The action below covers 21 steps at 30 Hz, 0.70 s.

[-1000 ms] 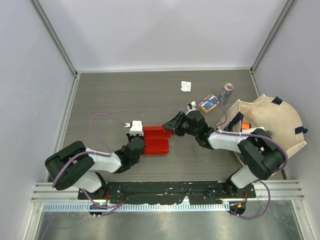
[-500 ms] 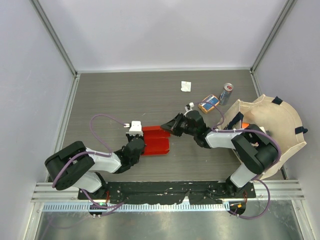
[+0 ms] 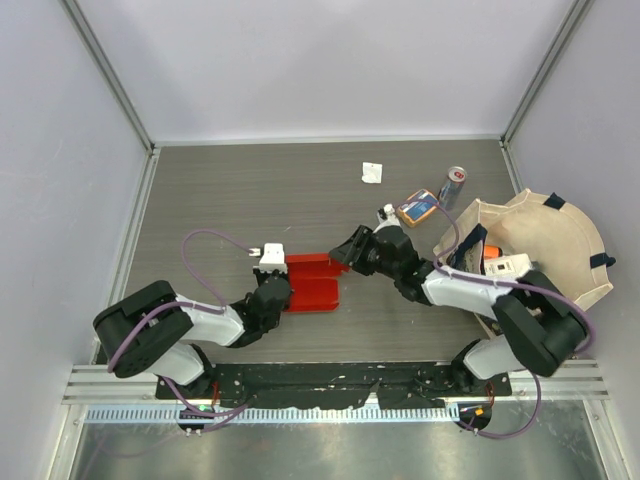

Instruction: Fold the paper box

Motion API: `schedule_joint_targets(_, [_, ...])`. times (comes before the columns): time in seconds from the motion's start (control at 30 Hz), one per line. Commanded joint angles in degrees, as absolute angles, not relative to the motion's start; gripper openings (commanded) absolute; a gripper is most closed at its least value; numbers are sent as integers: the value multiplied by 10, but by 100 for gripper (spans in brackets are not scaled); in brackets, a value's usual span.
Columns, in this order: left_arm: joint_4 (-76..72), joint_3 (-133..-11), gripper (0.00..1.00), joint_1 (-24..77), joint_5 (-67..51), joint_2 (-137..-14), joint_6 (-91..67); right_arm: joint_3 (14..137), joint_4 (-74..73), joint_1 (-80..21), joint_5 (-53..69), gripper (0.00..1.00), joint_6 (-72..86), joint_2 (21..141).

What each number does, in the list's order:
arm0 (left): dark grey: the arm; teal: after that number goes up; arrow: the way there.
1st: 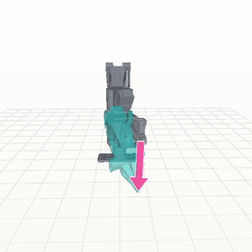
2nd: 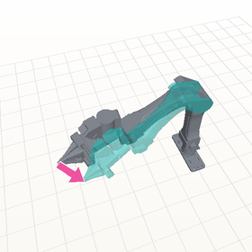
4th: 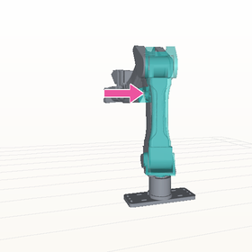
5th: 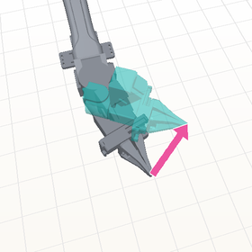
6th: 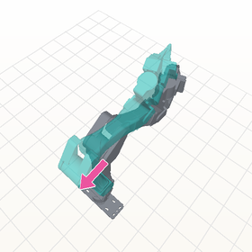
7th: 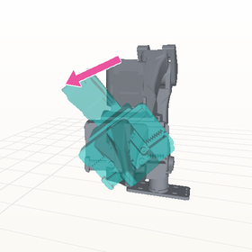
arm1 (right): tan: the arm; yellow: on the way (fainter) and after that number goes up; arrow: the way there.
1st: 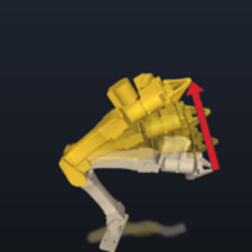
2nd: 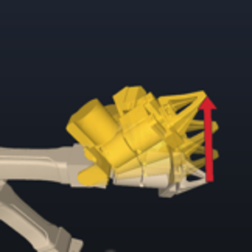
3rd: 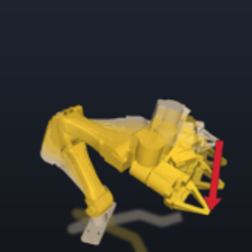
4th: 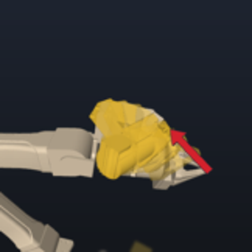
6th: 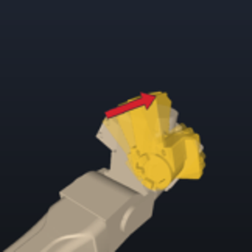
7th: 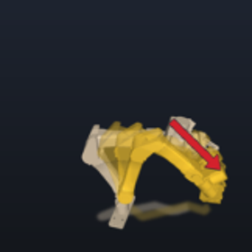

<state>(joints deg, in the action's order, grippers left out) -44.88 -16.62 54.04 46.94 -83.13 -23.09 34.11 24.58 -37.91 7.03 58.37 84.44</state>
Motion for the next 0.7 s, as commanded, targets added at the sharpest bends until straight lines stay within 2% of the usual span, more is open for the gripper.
schedule_joint_targets(0.0, [-480,-170,0,543,499,-833,-219,349,120,-428,-74,50,445,770])
schedule_joint_targets(0.07, [-479,-170,0,544,503,-831,-215,344,112,-441,-111,44,437,763])
schedule_joint_targets(0.1, [-479,-170,0,543,504,-827,-211,341,110,-446,-121,34,437,764])
schedule_joint_targets(0.17, [-477,-170,0,543,505,-824,-208,340,112,-466,-159,23,434,777])
schedule_joint_targets(0.2, [-477,-170,0,543,506,-822,-208,344,112,-472,-168,12,427,786])
schedule_joint_targets(0.27, [-477,-170,0,543,506,-820,-207,350,118,-485,-186,1,424,810])
schedule_joint_targets(0.67, [-490,-161,0,546,508,-824,-207,390,143,-498,-246,1,404,906])
